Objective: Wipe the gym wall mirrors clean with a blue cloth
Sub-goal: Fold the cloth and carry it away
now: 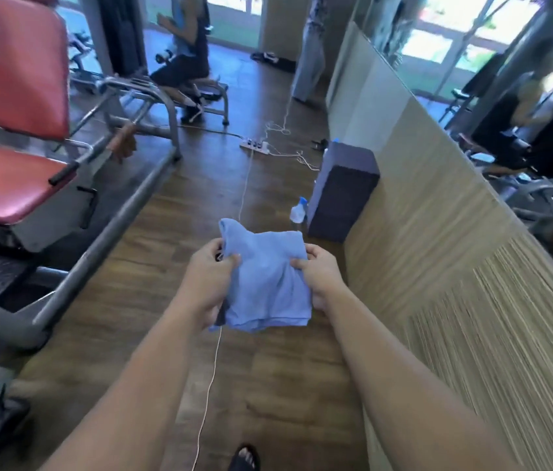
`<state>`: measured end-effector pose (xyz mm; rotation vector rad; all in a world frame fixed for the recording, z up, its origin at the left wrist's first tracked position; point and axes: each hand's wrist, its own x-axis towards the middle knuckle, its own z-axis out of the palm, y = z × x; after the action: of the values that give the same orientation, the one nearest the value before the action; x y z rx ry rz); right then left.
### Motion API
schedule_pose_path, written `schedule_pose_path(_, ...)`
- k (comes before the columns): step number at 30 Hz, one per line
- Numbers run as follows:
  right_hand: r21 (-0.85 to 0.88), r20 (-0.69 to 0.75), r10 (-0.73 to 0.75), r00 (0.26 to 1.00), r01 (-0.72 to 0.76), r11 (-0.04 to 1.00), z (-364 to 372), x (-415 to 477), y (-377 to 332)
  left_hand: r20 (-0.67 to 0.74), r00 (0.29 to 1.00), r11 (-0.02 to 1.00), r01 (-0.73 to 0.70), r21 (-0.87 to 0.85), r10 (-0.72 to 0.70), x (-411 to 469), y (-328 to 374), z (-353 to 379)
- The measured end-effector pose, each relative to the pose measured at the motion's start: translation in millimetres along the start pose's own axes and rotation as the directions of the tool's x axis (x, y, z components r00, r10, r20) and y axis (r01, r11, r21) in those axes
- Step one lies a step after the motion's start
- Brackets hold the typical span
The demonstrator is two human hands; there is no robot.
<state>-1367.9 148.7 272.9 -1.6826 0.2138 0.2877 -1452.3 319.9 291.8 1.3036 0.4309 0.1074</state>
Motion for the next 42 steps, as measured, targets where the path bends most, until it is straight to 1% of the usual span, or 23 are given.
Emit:
schedule_pose_path(2,0.037,0.027,0.0,1.0,-0.001,0.999,6,26,-10,-0.07,0.997,1.0,-0.007,0.017,0.008,25,7,3)
schedule_pose_path(4,0.094,0.028,-0.015,0.999,0.012,0.996,8,47,-20,-0.112,0.994,0.999,-0.006,0.036,0.01,51,13,8)
schedule_pose_path(6,0.124,0.032,-0.022,0.999,0.018,0.992,5,67,-30,-0.126,0.992,0.999,0.002,0.052,0.004,76,19,16)
schedule_pose_path(10,0.128,0.031,-0.043,0.999,0.039,0.991,-7,104,-49,-0.135,0.991,0.996,-0.004,0.091,0.017,118,28,34)
schedule_pose_path(18,0.121,-0.027,-0.075,0.997,0.078,0.99,-33,169,-74,-0.048,0.998,0.991,-0.02,0.129,0.027,200,41,74)
schedule_pose_path(24,0.124,-0.118,-0.086,0.989,0.1,0.987,-47,245,-92,0.032,0.999,0.984,-0.032,0.178,0.027,298,46,103)
schedule_pose_path(28,0.136,-0.178,-0.095,0.979,0.121,0.983,-49,312,-111,0.116,0.992,0.964,-0.071,0.258,0.042,378,55,124)
schedule_pose_path(36,0.227,-0.34,-0.012,0.94,0.095,0.969,-45,449,-160,0.285,0.957,0.898,-0.173,0.404,0.056,550,93,178)
schedule_pose_path(39,0.227,-0.409,0.017,0.912,0.083,0.97,-51,493,-170,0.328,0.942,0.854,-0.225,0.47,0.068,603,99,204)
schedule_pose_path(42,0.225,-0.466,0.032,0.884,0.084,0.971,-63,537,-178,0.347,0.937,0.855,-0.219,0.47,0.049,652,100,234)
